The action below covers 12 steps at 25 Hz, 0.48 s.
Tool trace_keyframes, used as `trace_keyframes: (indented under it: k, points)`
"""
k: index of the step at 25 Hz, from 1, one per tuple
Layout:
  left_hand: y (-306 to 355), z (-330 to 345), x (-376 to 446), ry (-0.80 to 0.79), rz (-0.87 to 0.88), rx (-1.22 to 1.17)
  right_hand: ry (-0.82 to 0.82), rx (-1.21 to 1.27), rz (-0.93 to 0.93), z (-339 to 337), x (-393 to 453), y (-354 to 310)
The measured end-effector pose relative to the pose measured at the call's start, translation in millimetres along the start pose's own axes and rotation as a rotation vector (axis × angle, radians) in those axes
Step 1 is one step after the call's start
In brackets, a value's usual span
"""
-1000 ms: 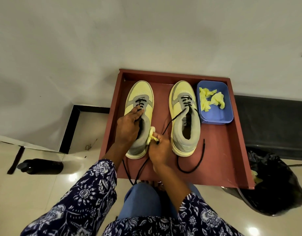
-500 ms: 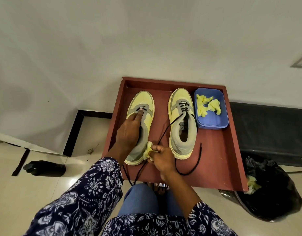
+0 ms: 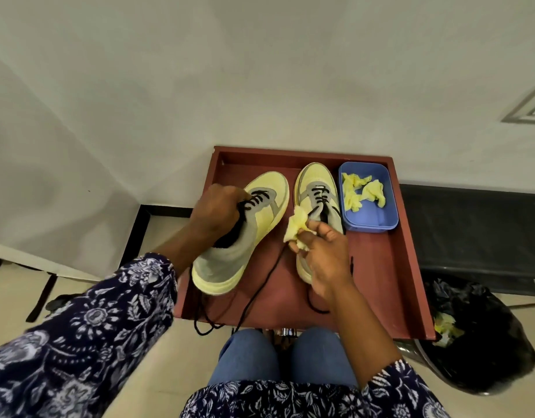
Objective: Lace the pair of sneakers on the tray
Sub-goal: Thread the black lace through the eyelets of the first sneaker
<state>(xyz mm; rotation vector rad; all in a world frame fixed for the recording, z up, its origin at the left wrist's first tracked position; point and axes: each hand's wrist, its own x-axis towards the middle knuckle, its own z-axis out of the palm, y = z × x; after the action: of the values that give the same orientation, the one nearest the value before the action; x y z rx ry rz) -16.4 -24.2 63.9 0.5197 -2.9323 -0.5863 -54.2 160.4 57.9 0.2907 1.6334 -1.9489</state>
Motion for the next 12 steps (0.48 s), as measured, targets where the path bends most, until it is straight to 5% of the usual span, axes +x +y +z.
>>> trace_keyframes:
  k: [4, 9, 12]
  points:
    - [-2, -46, 3, -0.084, 0.273, 0.184, 0.141, 0.126, -0.04, -23, 5, -24]
    - [-11, -94, 15, -0.209, 0.826, 0.514, 0.185, 0.142, -0.046, -41, 11, -21]
    - [-11, -105, 32, -0.242, 1.002, 0.511, 0.193, 0.115, -0.05, -41, 10, -14]
